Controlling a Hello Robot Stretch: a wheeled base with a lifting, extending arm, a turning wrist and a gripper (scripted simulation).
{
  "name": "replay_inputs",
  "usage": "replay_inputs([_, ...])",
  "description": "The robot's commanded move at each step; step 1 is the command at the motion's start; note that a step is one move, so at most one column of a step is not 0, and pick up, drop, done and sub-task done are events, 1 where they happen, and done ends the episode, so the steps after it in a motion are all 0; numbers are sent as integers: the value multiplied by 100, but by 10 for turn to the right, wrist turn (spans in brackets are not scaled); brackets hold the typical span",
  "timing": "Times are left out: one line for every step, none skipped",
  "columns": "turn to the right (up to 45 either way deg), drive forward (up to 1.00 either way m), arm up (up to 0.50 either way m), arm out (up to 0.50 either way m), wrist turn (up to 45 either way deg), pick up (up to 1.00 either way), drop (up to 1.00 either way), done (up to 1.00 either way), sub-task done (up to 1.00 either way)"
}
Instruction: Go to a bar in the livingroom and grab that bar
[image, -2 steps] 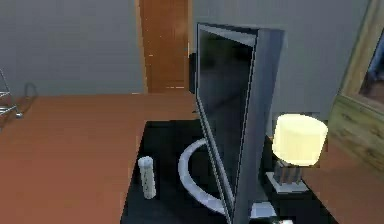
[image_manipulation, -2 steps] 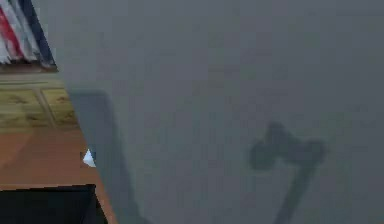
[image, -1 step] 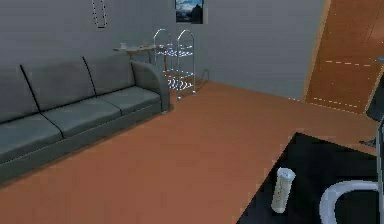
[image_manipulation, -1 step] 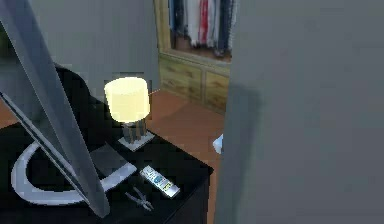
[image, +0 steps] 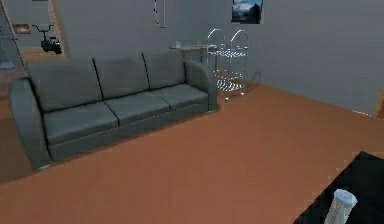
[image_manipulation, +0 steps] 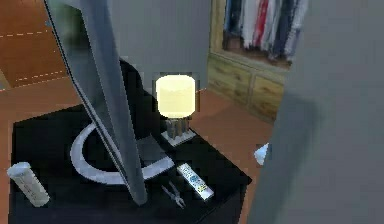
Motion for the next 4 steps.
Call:
replay_inputs([-30, 0, 0, 0, 0, 0, 0, 0, 0])
replay_inputs([450, 0, 0, 0, 0, 0, 0, 0, 0])
replay_inputs([450, 0, 0, 0, 0, 0, 0, 0, 0])
replay_inputs([450, 0, 0, 0, 0, 0, 0, 0, 0])
